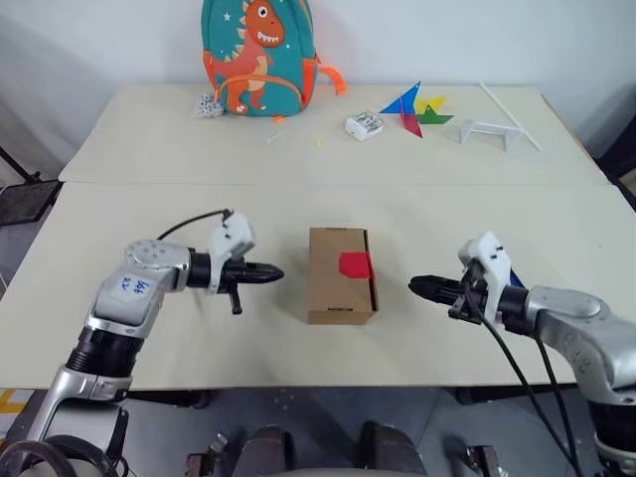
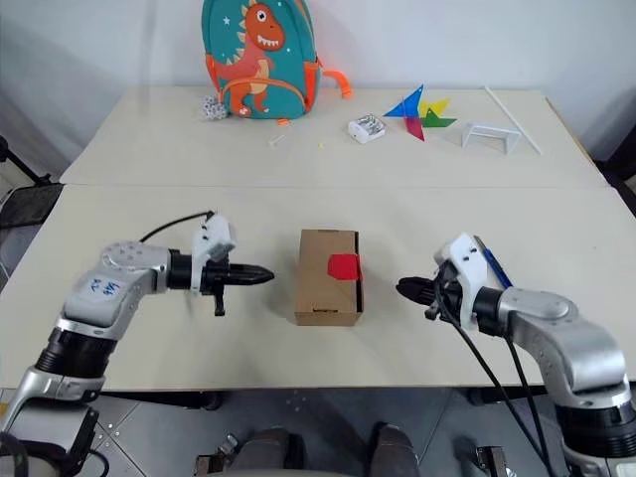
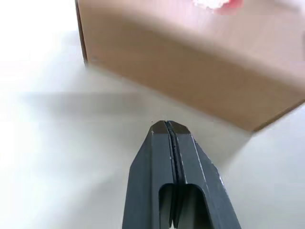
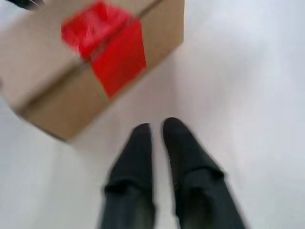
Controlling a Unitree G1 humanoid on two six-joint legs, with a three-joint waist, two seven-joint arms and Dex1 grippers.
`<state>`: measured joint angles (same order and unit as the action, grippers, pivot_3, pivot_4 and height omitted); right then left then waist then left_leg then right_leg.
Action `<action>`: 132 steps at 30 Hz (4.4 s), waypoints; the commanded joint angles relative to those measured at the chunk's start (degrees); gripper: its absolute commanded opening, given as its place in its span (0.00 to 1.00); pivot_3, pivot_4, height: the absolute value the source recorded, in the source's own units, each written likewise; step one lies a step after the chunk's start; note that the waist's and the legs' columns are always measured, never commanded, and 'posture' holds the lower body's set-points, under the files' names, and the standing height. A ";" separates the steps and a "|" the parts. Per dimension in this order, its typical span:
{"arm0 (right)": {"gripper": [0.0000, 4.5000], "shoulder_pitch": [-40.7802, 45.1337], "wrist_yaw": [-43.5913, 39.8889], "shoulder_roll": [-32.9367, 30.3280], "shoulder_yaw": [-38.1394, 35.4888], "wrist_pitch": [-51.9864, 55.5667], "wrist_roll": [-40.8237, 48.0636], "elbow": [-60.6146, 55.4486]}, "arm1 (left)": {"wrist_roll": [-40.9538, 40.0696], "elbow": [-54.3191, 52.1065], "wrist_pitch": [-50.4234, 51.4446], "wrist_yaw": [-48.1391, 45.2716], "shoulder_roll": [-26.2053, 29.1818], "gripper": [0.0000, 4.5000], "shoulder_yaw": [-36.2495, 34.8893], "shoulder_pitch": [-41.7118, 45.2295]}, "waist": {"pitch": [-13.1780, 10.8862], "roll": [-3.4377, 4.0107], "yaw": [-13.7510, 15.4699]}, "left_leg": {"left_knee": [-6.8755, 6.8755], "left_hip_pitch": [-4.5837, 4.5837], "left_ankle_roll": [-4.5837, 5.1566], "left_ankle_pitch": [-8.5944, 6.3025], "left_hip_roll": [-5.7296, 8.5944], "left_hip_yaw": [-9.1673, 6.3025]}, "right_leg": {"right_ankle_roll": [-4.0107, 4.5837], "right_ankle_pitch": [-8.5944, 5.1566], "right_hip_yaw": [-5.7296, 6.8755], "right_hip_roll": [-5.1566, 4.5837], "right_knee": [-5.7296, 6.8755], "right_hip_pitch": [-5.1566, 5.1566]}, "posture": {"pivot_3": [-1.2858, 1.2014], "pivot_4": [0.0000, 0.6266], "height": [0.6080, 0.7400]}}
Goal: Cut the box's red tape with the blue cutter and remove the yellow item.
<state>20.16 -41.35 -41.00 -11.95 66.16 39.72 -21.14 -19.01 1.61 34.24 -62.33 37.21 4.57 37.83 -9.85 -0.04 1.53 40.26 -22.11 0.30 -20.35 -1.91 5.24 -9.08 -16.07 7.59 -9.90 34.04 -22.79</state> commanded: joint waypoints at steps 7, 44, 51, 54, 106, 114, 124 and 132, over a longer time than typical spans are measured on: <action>0.86 16.93 15.77 6.65 -5.62 26.34 13.15 6.04 | 1.48 0.37 -2.62 1.48 -5.39 0.00 4.34 5.23 | 0.00 0.01 -0.34 | -0.15 0.04 0.00 0.00 0.00 0.01 | 0.00 0.00 0.01 0.01 0.06 -0.06 | 0.52 0.24 1.00; 0.93 23.19 27.93 8.59 6.25 26.34 9.08 11.45 | 8.48 3.89 -6.41 3.74 -10.35 0.00 10.04 4.72 | 0.02 0.02 -0.58 | -0.17 -0.02 -0.01 0.01 0.01 0.05 | -0.01 0.00 -0.03 0.00 0.16 -0.22 | 0.52 0.24 1.00; 0.93 22.19 24.93 4.12 8.60 24.87 5.44 10.79 | 8.60 4.18 -6.57 3.64 -10.62 0.00 10.49 4.29 | 0.03 0.02 -0.12 | -0.15 -0.02 -0.01 0.01 0.02 0.04 | -0.01 0.00 -0.03 0.00 0.16 -0.20 | 0.52 0.24 1.00; 0.93 21.87 23.53 2.80 9.40 23.79 4.53 10.49 | 8.62 4.14 -6.54 3.69 -10.70 0.00 10.66 4.25 | 0.03 0.01 -0.11 | -0.14 -0.02 -0.01 0.00 0.02 0.04 | -0.01 0.00 -0.03 0.00 0.15 -0.19 | 0.52 0.24 1.00; 0.93 28.94 8.30 2.02 0.57 26.31 8.95 42.35 | 0.53 0.51 -7.10 0.34 -3.30 0.00 -1.40 3.27 | 0.05 0.01 -1.23 | -0.27 -0.02 -0.01 0.01 0.01 0.06 | -0.01 0.00 0.02 0.00 0.01 -0.19 | 0.52 0.24 1.00; 0.93 29.86 2.23 2.24 6.15 22.86 4.49 47.64 | -1.48 -5.22 -2.55 3.25 -6.48 0.00 -0.07 1.17 | 0.05 0.01 -1.76 | -0.25 -0.04 -0.01 0.01 0.01 0.05 | -0.02 0.01 0.01 0.00 0.04 -0.19 | 0.52 0.24 1.00; 0.93 28.84 -1.71 5.53 6.15 22.19 3.42 48.84 | 3.18 -4.93 -2.11 6.47 -6.90 0.00 5.53 -0.63 | 0.05 0.02 -2.08 | -0.24 0.00 -0.03 0.02 0.00 0.07 | -0.02 0.01 -0.01 0.00 0.08 -0.19 | 0.52 0.24 1.00; 0.93 28.30 -2.74 8.50 7.39 19.92 1.37 49.70 | 4.87 -3.21 -2.33 7.30 -7.37 0.00 7.10 0.06 | 0.06 0.02 -2.39 | -0.24 0.05 -0.04 0.02 0.00 0.07 | -0.02 0.01 -0.02 0.00 0.14 -0.19 | 0.52 0.24 1.00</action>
<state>49.55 -43.89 -33.70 -5.78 86.14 41.68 27.62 -14.94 -1.46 32.18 -55.15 29.92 10.97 37.52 -9.79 -0.02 -0.86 40.02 -22.06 0.26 -20.32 -1.92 5.31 -9.10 -16.07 7.56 -9.90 34.19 -22.97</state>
